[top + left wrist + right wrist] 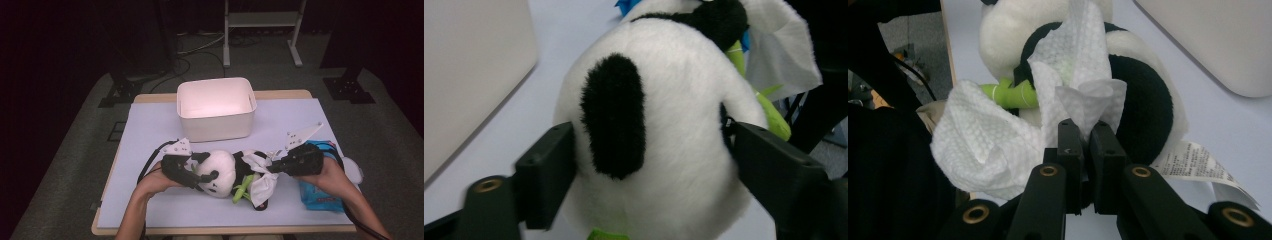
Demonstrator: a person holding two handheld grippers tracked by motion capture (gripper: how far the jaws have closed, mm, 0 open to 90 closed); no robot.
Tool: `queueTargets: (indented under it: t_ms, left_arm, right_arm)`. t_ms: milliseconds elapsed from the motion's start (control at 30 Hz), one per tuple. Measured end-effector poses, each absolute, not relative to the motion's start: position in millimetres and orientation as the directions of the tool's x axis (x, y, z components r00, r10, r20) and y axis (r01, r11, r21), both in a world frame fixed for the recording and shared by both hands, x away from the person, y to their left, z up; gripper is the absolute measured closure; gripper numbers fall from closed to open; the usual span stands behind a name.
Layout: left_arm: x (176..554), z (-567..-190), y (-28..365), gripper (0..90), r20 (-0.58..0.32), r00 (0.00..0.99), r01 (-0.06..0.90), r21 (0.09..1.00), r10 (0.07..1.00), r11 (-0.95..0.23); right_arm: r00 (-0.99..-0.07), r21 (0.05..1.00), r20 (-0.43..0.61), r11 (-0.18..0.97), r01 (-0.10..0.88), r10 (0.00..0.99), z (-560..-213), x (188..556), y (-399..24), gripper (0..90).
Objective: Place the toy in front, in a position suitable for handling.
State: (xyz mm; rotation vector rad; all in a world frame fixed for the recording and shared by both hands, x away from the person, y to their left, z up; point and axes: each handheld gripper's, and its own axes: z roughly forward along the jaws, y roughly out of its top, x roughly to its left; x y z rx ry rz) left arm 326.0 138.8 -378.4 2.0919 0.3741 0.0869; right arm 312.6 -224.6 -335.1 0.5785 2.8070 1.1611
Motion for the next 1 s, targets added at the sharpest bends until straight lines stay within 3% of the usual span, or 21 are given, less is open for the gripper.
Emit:
queueTargets:
  t_ms: [100, 300, 833, 1000]
  left_arm:
    - [323, -377, 139, 33.8, -0.049, 0.958, 0.189, 0.849, 0.281, -0.493]
    - [323, -377, 141, 33.9, -0.039, 0.958, 0.186, 0.840, 0.285, -0.509]
    - [323, -377, 141, 33.6, -0.025, 0.960, 0.167, 0.851, 0.278, -0.498]
    - [321, -375, 138, 33.6, -0.002, 0.963, 0.142, 0.854, 0.270, -0.500]
  right_arm:
    - [-0.935, 0.706, 0.087, 0.641, 0.302, 0.344, -329, 312, -219, 84.1]
    - [-0.952, 0.672, 0.015, 0.702, 0.237, 0.306, -319, 314, -194, 84.1]
    - [-0.914, 0.705, 0.054, 0.633, 0.320, 0.402, -320, 312, -241, 84.0]
    - [-0.918, 0.705, 0.062, 0.634, 0.319, 0.392, -320, 317, -234, 84.0]
